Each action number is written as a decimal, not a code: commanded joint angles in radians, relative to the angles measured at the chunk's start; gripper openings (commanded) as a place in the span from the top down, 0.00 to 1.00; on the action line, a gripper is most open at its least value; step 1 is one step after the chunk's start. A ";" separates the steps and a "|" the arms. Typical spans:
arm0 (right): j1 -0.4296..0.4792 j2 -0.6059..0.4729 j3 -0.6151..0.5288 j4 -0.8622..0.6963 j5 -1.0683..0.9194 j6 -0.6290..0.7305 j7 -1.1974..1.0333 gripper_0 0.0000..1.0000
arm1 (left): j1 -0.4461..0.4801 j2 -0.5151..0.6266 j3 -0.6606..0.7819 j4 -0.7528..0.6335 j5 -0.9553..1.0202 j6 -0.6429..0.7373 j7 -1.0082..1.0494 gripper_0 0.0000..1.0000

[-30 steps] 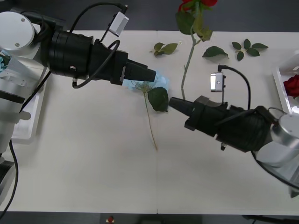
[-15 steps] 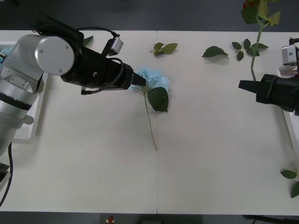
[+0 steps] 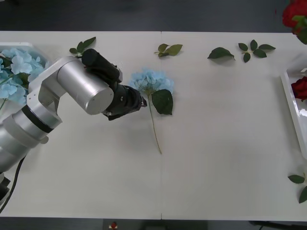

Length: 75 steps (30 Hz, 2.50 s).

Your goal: Put the red flowers into the right box and the blue flowers into the left box

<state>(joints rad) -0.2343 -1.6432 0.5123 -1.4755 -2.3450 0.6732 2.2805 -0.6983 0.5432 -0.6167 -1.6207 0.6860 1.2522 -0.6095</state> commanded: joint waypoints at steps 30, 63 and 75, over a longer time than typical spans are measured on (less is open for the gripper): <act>-0.007 0.094 -0.057 0.431 0.751 -0.003 0.013 1.00 | -0.205 -0.290 -0.097 0.386 -0.252 0.108 0.043 0.00; -0.028 0.292 -0.057 0.558 1.081 -0.193 -0.001 0.03 | -0.205 -0.312 -0.204 0.413 -0.275 0.121 0.045 0.02; -0.161 0.278 -0.058 0.532 1.055 0.072 0.024 0.00 | -0.207 -0.318 -0.213 0.441 -0.283 0.098 0.045 0.69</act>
<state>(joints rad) -0.3354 -1.3341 0.4585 -0.9268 -1.2809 0.7046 2.2829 -0.8670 0.2466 -0.8400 -1.1781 0.4192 1.3545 -0.5610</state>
